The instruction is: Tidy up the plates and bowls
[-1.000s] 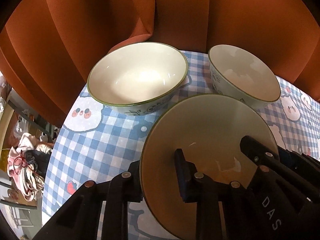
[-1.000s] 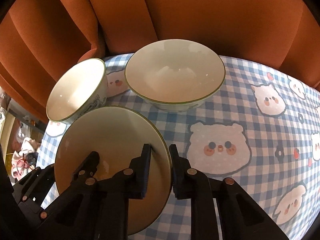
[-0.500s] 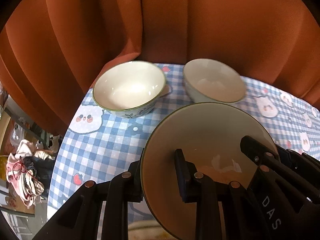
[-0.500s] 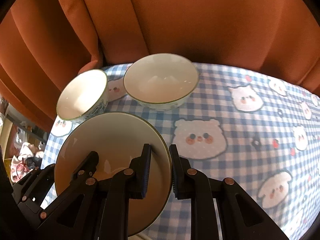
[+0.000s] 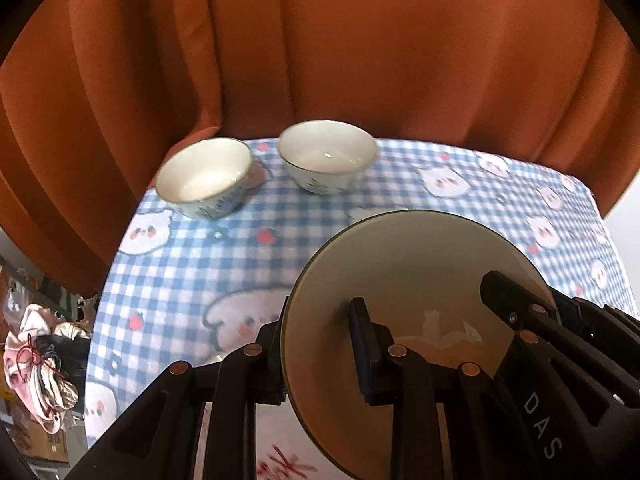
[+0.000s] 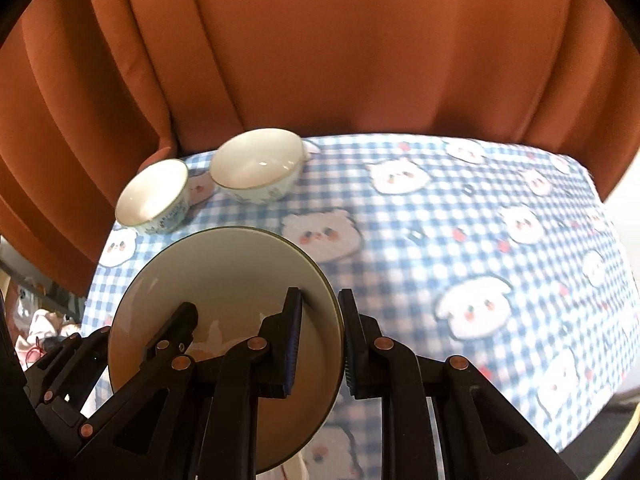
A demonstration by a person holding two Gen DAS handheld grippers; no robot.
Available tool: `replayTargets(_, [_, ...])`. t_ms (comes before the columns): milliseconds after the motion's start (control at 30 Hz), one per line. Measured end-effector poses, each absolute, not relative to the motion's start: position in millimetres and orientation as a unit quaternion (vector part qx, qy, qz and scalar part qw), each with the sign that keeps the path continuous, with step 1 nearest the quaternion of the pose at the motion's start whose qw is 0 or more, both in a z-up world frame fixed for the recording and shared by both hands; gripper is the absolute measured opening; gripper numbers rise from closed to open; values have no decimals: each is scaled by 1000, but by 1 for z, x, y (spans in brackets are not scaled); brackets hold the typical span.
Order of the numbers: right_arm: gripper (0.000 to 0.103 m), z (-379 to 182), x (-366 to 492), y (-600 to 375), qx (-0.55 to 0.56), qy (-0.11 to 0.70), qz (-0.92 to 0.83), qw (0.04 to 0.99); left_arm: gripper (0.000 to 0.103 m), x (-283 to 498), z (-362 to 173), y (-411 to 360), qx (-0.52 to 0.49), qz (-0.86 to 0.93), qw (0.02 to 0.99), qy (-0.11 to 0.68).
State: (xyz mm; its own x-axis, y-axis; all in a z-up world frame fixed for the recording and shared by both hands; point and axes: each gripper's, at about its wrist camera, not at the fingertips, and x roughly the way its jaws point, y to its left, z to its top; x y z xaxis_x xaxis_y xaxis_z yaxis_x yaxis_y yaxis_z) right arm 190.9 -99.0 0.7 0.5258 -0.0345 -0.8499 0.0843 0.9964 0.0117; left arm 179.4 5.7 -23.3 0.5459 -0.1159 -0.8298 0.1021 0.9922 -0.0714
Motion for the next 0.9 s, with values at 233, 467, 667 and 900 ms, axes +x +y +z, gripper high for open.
replayTargets(233, [22, 5, 145, -127, 34, 488, -59, 870, 24, 141, -23, -28, 8, -83, 875, 476])
replayTargets(467, [22, -3, 115, -162, 37, 496, -59, 866, 24, 118, -30, -61, 10, -77, 871, 486])
replayTargets(667, [22, -19, 103, -189, 29, 503, -39, 863, 24, 105, -47, -87, 1, -55, 866, 496])
replayTargets(900, [22, -42, 104, -217, 13, 523, -10, 852, 24, 100, -70, -114, -11, -24, 858, 513])
